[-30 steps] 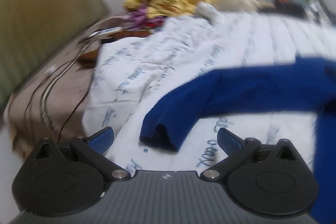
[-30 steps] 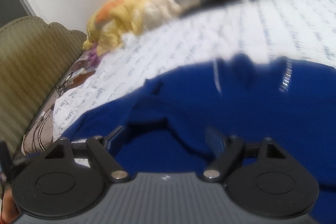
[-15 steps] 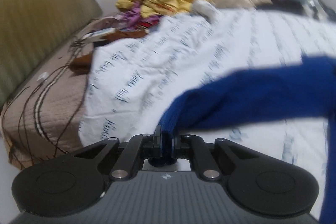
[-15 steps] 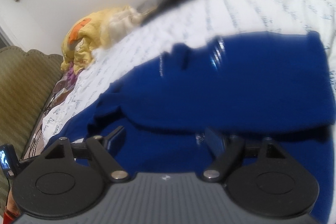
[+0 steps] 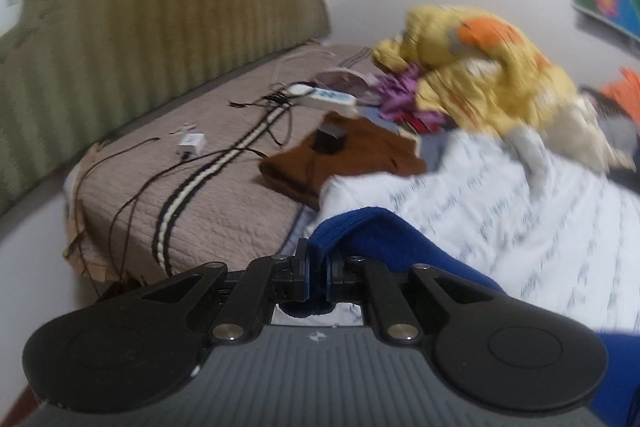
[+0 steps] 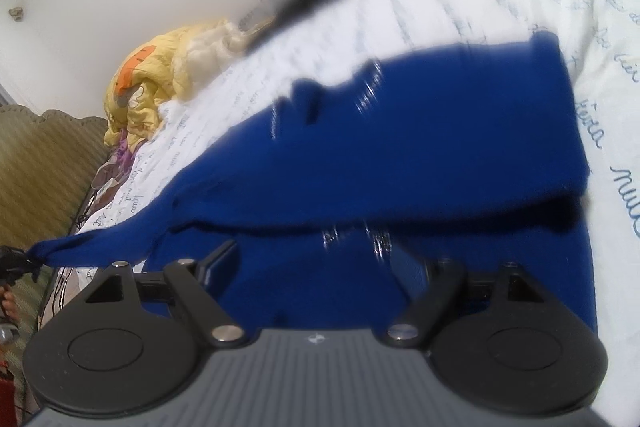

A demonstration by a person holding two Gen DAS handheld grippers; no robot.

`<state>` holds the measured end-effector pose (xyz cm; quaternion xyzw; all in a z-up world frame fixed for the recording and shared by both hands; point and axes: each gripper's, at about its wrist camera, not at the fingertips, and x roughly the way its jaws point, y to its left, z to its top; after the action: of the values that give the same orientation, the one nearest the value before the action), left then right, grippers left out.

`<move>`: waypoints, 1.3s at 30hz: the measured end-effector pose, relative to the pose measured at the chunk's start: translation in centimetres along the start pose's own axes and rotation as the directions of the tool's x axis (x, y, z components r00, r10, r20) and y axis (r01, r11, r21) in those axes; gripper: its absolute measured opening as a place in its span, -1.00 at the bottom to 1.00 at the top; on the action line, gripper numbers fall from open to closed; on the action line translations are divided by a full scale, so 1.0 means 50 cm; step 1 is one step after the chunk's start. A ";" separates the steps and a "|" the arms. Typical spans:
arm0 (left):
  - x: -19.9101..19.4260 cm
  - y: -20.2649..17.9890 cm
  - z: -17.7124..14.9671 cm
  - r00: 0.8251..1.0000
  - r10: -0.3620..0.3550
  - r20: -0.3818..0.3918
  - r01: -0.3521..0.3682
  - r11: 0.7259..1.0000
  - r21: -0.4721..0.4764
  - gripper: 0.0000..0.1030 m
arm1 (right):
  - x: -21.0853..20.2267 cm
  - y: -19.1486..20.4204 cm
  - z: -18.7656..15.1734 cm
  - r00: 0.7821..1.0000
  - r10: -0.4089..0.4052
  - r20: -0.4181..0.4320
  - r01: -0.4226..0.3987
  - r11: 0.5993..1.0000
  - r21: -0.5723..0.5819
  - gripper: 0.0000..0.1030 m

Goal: Fold small clothes

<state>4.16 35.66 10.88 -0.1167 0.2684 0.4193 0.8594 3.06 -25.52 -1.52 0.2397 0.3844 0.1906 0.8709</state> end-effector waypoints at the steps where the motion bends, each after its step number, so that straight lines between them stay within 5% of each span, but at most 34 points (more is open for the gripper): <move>1: -0.008 -0.007 0.003 1.000 0.000 0.008 0.000 1.000 0.003 -0.78 | -0.001 0.000 -0.001 1.000 0.001 0.000 -0.001 1.000 -0.002 0.60; 5: -0.065 -0.074 -0.009 0.992 -0.118 0.040 0.113 0.989 0.098 -0.78 | 0.004 0.001 -0.002 1.000 -0.005 -0.003 0.005 1.000 -0.010 0.60; 8: -0.122 -0.145 -0.042 0.959 -0.283 -0.002 0.280 0.945 0.170 -0.78 | 0.006 0.011 -0.006 1.000 -0.029 -0.001 0.029 0.999 -0.040 0.60; 12: -0.207 -0.243 -0.103 0.867 -0.491 -0.079 0.495 0.834 0.245 -0.78 | -0.005 0.025 -0.008 0.999 -0.043 0.021 0.045 0.996 -0.078 0.60; 18: -0.315 -0.396 -0.220 0.690 -0.690 -0.219 0.721 0.630 0.287 -0.78 | -0.035 0.017 -0.008 0.995 -0.063 0.071 0.068 0.995 -0.074 0.60; 21: -0.339 -0.465 -0.298 0.649 -0.704 -0.286 0.759 0.575 0.305 -0.78 | -0.053 0.009 -0.005 0.991 -0.085 0.102 0.093 0.993 -0.069 0.60; 27: -0.311 -0.572 -0.429 0.575 -0.685 -0.447 0.816 0.521 0.251 -0.69 | -0.069 -0.026 0.002 0.987 -0.118 0.110 0.122 0.992 -0.029 0.60; 31: -0.296 -0.599 -0.470 0.525 -0.694 -0.493 0.847 0.484 0.221 0.77 | -0.080 -0.043 0.002 0.983 -0.139 0.123 0.141 0.990 -0.011 0.60; 32: -0.303 -0.593 -0.469 0.524 -0.705 -0.478 0.849 0.482 0.219 0.95 | -0.082 -0.047 0.003 0.982 -0.140 0.127 0.141 0.990 -0.004 0.60; 36: -0.327 -0.534 -0.436 0.540 -0.753 -0.375 0.841 0.484 0.240 0.98 | -0.085 -0.058 0.008 0.980 -0.137 0.142 0.135 0.991 0.019 0.60; 39: -0.312 -0.475 -0.406 0.619 -0.731 -0.288 0.786 0.570 0.242 0.99 | -0.069 -0.045 0.020 0.989 -0.060 0.136 0.058 0.998 0.019 0.60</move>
<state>7.54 2.02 2.21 -0.1005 0.3272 -0.0553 0.9380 1.97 -29.42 -0.18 0.2473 0.3324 0.1450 0.8985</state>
